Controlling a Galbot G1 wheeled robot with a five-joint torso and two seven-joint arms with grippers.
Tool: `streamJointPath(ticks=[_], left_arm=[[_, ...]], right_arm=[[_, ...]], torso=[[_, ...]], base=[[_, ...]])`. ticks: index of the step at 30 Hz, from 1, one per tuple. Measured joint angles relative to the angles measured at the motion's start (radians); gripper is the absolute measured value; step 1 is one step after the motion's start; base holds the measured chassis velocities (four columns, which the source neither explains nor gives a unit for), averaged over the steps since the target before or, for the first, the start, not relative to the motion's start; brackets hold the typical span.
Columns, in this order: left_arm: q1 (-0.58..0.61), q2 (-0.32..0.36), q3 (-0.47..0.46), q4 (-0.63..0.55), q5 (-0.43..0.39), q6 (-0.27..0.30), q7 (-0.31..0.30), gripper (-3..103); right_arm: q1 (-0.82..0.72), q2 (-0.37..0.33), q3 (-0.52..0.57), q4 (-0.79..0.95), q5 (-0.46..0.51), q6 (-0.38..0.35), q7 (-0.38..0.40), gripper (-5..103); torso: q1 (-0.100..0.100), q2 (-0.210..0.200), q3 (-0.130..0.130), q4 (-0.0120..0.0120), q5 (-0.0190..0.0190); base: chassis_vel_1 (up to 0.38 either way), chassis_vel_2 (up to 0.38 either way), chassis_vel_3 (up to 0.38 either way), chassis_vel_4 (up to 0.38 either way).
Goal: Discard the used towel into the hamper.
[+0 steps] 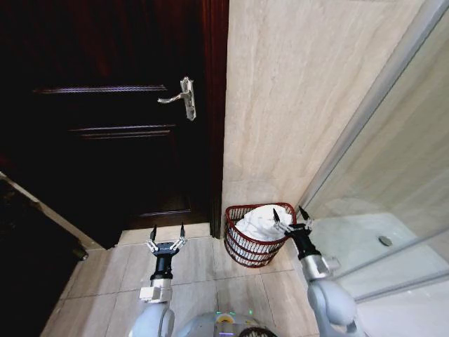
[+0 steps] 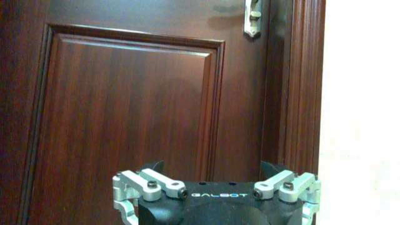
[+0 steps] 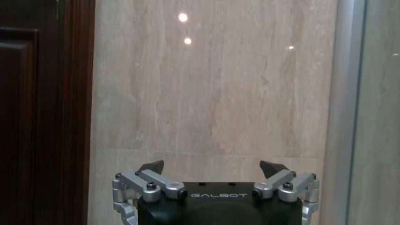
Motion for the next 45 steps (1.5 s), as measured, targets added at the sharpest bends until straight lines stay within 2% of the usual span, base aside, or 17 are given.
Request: streamJointPath(ticks=[12, 29, 45], left_arm=[[0.002, 0.008, -0.003, -0.026, -0.006, 0.033, 0.002, 100], [0.008, -0.005, -0.005, -0.030, 0.028, 0.011, 0.011, 100], [0.009, -0.005, -0.006, -0.034, 0.048, 0.012, 0.015, 100]], right_arm=[[-0.009, 0.002, -0.013, 0.016, -0.015, -0.023, 0.008, 100], [-0.059, -0.022, 0.003, 0.040, 0.022, -0.010, 0.007, 100], [-0.060, -0.015, -0.004, 0.045, 0.035, -0.021, -0.012, 100]], torso=[[0.000, 0.000, 0.000, 0.0001, 0.0001], [0.000, 0.000, 0.000, 0.0001, 0.0003], [0.000, 0.000, 0.000, 0.0001, 0.0002]], base=[[0.039, -0.032, -0.036, 0.047], [0.079, -0.043, -0.041, 0.087], [-0.001, -0.043, -0.039, 0.005]])
